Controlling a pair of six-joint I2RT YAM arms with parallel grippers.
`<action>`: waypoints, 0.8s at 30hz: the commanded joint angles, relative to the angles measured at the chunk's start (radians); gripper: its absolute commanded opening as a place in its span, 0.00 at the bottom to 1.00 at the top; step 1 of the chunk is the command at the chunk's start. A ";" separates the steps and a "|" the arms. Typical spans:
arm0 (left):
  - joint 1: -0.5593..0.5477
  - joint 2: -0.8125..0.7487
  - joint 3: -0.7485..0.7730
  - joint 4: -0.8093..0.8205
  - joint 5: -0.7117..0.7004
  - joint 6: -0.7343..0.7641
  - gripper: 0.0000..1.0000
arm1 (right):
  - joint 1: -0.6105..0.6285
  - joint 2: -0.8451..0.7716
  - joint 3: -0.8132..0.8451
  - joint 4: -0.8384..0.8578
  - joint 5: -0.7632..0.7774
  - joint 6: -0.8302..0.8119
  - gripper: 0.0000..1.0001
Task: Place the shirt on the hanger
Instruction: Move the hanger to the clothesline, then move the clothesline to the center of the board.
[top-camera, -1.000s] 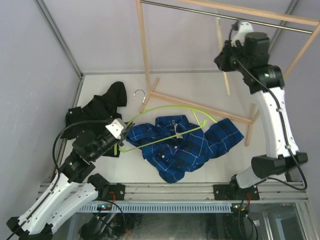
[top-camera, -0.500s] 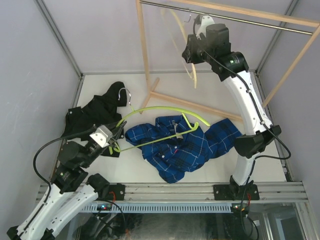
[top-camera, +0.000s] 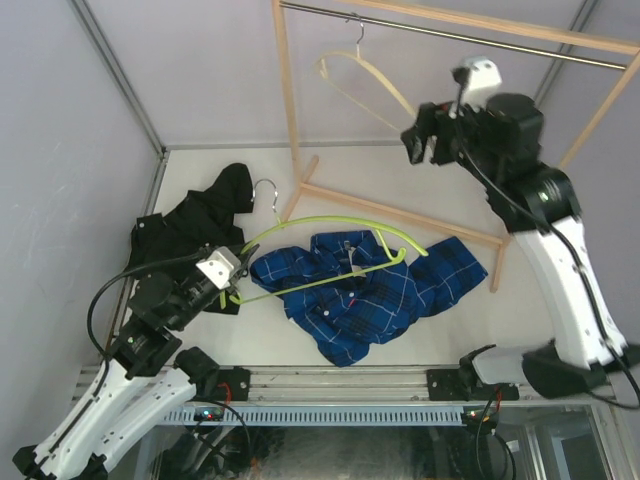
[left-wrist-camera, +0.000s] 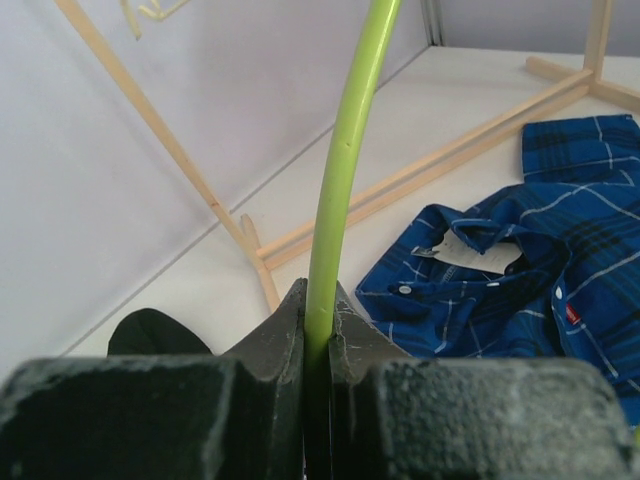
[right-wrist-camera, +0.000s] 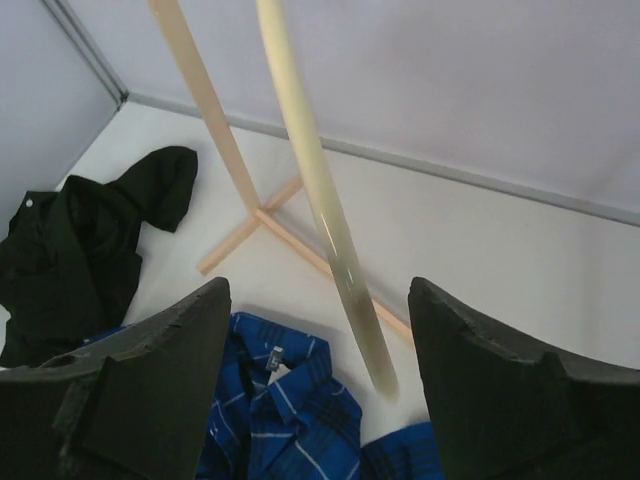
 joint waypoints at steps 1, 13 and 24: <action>-0.001 0.018 0.013 0.031 0.006 0.013 0.00 | -0.021 -0.212 -0.166 0.082 0.082 -0.026 0.72; 0.000 0.050 0.018 0.026 0.005 0.007 0.00 | -0.374 -0.597 -0.578 0.138 0.345 0.203 0.75; -0.001 0.068 0.024 0.016 0.025 -0.008 0.00 | -0.798 -0.557 -1.001 0.407 0.214 0.429 0.81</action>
